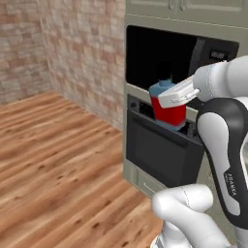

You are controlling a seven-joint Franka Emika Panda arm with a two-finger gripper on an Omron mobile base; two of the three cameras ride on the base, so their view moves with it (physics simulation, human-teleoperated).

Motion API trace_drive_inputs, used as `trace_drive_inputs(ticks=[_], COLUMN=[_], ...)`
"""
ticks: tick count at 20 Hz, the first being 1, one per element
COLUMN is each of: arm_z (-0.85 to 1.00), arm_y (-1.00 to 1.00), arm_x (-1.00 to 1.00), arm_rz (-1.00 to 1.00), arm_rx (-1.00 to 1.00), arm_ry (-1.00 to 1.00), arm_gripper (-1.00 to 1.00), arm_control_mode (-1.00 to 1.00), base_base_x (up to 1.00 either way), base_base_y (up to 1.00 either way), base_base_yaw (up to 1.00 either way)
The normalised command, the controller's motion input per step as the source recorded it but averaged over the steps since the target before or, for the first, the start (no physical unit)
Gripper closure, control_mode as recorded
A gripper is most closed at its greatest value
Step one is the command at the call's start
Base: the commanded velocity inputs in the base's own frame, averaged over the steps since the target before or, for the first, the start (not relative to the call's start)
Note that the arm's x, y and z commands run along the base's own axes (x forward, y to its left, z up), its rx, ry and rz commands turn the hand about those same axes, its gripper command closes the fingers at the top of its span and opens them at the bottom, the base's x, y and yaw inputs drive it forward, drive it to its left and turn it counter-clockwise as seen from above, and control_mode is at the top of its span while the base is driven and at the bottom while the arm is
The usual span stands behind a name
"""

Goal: There is a bowl on the dining counter. Grab a lemon wedge from the fridge and place it in the bowl. Then get the liquor bottle and glass cup from the cabinet and place them next to the bowl.

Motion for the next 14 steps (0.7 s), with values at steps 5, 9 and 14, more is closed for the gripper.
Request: trace_drive_inputs(ticks=[5, 9, 14], arm_z=[0.0, 0.0, 0.0], arm_y=[0.0, 0.0, 0.0], arm_x=[0.0, 0.0, 0.0], arm_rz=[0.0, 0.0, 0.0], arm_rx=[0.0, 0.0, 0.0], arm_ry=[0.0, 0.0, 0.0], arm_gripper=[1.0, 1.0, 1.0], arm_control_mode=[1.0, 1.0, 1.0], base_base_x=[1.0, 1.0, 1.0], base_base_y=[0.1, 0.06, 0.05], base_base_yaw=[0.2, 0.25, 0.28])
